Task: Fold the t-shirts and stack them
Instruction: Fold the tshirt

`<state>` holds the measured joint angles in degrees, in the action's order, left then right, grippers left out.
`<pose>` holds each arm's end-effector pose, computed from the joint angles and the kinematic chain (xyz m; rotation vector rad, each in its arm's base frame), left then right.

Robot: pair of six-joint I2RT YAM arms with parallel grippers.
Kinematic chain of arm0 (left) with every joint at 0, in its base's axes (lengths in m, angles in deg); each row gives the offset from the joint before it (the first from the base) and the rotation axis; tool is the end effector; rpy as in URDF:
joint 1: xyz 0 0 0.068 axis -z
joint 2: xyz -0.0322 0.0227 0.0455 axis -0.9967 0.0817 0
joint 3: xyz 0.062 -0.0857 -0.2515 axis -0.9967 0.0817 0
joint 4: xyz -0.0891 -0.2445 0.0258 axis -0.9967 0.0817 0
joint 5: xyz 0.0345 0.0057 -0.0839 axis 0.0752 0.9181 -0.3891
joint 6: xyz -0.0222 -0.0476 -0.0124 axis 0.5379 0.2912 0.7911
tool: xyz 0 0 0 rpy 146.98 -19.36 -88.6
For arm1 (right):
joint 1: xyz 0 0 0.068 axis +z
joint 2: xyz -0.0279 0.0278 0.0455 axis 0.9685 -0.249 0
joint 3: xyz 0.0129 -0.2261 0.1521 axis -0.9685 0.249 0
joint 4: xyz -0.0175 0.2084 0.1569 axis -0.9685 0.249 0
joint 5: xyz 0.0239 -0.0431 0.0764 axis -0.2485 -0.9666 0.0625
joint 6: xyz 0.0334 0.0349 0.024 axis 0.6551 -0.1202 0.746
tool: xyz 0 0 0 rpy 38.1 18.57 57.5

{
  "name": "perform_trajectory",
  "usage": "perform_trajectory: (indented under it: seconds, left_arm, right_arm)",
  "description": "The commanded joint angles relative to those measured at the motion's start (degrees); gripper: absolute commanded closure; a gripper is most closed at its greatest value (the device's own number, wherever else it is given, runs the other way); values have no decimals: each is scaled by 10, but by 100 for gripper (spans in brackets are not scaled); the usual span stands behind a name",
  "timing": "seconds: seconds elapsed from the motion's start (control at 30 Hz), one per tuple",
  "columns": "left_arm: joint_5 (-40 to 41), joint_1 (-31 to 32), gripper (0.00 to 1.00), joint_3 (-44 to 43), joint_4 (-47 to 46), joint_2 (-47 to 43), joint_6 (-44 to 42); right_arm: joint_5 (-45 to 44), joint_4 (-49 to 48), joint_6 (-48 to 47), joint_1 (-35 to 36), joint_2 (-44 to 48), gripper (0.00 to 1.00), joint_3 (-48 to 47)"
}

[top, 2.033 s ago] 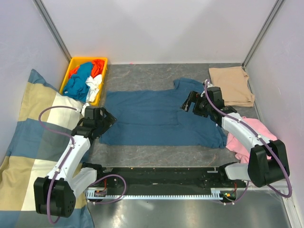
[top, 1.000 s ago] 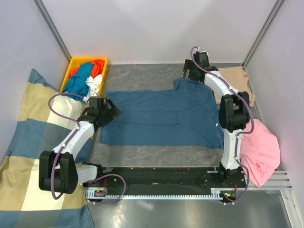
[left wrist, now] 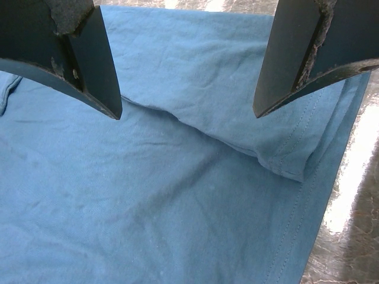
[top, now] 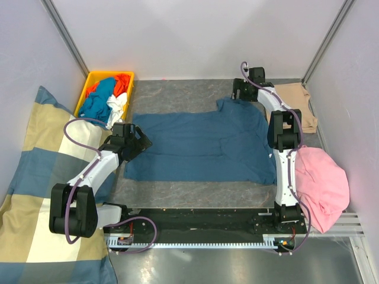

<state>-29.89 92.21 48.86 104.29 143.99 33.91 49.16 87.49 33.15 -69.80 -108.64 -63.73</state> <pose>0.2447 -0.0290 0.1992 -0.7245 2.3668 -0.3440 0.5563 0.0611 0.1624 0.0237 2.3833 0.2872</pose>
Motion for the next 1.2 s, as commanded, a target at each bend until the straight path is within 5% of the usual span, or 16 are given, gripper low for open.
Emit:
perform_trajectory:
  seconds: [0.0, 0.23, 0.37, 0.43, 1.17]
  left_arm:
    - [-4, 2, 1, 2, -10, -1, -15]
    - [-7, 2, 0, 5, -12, 0, -14]
    - [-7, 2, 1, 9, -15, -1, -13]
    - [-7, 2, 1, 12, -17, 0, -12]
    - [-48, 2, 1, 38, -44, -7, -8]
  right_arm:
    - [47, 33, -5, 4, 3, 16, 19]
    - [58, 43, -16, 5, 21, 50, 54]
    - [58, 42, -19, 4, 35, 87, 73]
    - [57, 42, -20, 5, 37, 98, 75]
    - [38, -25, 53, 29, 317, 100, 298]
